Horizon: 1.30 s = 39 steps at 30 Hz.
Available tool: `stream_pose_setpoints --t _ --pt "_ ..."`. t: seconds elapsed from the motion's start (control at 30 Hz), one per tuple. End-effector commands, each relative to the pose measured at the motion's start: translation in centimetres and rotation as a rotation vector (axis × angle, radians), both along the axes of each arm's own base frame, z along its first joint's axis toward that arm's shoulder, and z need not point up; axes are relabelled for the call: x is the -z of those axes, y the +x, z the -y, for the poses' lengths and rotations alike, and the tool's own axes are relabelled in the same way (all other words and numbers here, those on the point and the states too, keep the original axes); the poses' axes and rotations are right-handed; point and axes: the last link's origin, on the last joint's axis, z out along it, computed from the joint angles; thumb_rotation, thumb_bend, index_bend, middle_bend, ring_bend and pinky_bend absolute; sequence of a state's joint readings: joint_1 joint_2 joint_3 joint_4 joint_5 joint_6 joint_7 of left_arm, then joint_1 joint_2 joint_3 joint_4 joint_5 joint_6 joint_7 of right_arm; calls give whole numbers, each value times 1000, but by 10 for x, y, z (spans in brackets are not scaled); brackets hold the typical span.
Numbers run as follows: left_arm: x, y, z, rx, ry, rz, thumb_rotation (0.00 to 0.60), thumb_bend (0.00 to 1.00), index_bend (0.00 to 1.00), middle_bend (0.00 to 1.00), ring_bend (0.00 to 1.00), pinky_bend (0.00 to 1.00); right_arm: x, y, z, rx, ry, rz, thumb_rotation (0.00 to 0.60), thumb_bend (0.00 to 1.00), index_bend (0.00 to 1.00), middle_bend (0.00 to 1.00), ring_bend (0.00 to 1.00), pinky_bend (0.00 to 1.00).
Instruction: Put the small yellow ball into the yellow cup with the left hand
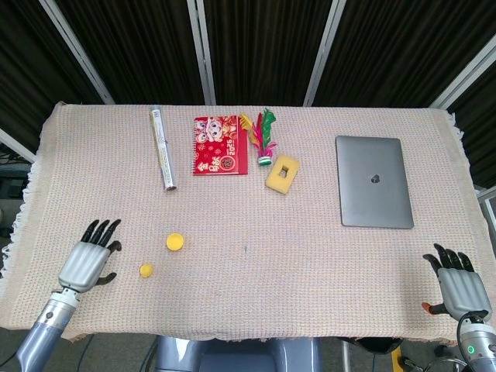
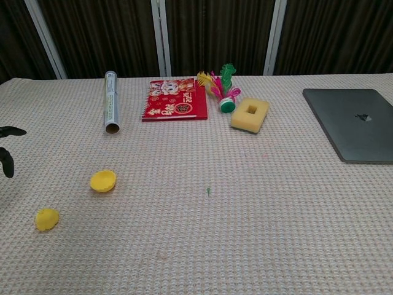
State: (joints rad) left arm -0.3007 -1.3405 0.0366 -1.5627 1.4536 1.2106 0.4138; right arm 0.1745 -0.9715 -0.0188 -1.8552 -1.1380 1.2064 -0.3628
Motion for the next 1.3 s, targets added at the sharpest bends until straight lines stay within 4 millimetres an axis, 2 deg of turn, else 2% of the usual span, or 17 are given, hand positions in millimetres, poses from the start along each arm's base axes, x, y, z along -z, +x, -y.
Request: stream_pose_setpoints --t 0.03,0.2,0.3,0.6,1.0,1.3 --pt "17 7 1 6 -53 1 600 154 389 0 0 1 0 0 0 -1 0 0 600 0 190 0 0 0" --pt "38 12 0 -14 -86 0 600 156 388 0 0 1 0 0 0 -2 -2 2 600 0 192 0 0 0" --pt "44 13 -1 -14 -88 -11 600 161 388 0 0 1 -1 0 0 -1 -2 5 600 0 192 0 0 0" --pt "53 16 -4 -30 -84 -9 600 173 393 0 0 0 -1 0 0 -2 0 5 600 0 192 0 0 0" --pt "68 38 -8 9 -96 30 600 185 396 0 0 0 -1 0 0 0 0 7 600 0 192 0 0 0" --pt "70 38 -5 4 -103 29 600 190 416 0 0 0 -1 0 0 -2 1 7 600 0 192 0 0 0"
